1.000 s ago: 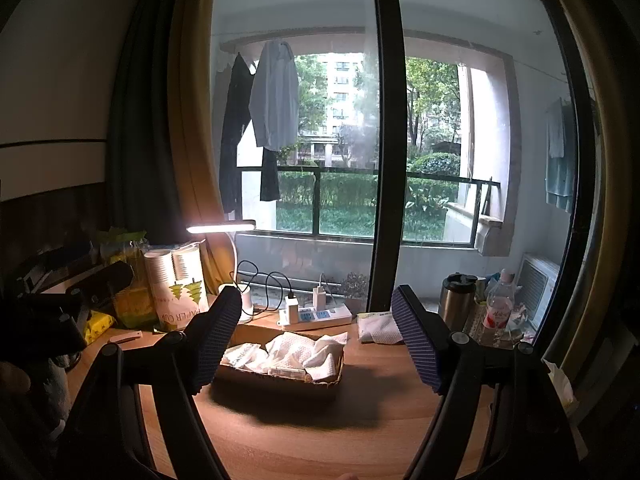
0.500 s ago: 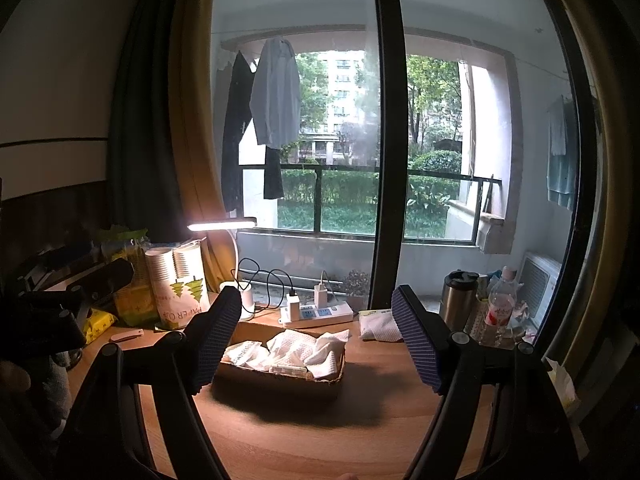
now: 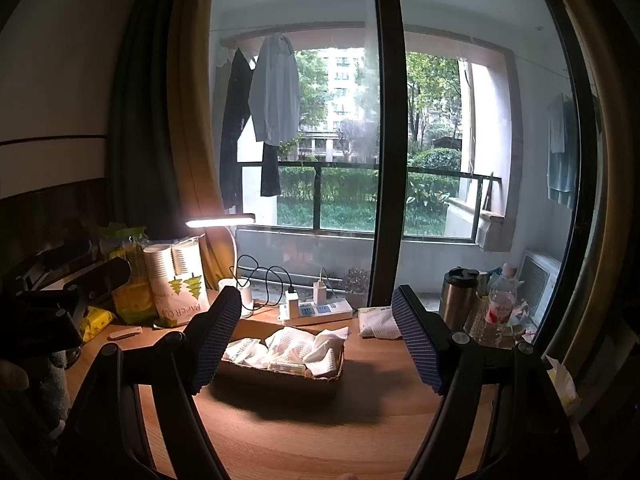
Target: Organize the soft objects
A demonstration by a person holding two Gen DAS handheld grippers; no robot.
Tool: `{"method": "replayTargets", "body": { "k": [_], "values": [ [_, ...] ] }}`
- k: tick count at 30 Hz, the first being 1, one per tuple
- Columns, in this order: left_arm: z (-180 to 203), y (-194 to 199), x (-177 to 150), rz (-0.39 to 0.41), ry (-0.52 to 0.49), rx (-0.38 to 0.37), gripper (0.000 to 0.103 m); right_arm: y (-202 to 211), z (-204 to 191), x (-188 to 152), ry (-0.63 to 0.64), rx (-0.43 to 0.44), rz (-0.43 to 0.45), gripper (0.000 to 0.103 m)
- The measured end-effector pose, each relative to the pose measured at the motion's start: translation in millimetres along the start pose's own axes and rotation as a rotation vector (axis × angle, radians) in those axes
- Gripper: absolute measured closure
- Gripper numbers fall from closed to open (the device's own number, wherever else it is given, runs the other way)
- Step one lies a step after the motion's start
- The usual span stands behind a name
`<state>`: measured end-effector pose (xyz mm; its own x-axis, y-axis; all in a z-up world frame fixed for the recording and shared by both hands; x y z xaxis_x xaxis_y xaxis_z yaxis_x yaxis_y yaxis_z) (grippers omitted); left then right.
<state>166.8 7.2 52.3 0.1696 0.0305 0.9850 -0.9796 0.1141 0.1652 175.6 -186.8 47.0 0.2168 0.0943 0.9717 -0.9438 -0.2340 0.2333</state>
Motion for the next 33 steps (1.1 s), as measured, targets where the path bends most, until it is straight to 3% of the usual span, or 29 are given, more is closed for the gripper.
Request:
{"method": "replayTargets", "body": {
  "k": [33],
  "values": [
    [12,-2,-2,-0.015,-0.027,-0.035,0.001,-7,3,-2,0.008,0.003,-0.012,0.022]
  ]
}}
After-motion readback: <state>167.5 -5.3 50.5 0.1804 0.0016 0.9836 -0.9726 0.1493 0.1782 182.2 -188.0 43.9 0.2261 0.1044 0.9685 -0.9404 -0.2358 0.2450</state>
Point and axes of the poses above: each gripper's, at about its wrist camera, not at the fingertips, and y roughly against the way its jaws point, z to its right, x to its top, the point moved 9 cm from there along -y, roughly the way its jaws point, and after that the axes turned 6 degrees about -x, right-handed, at the moved point
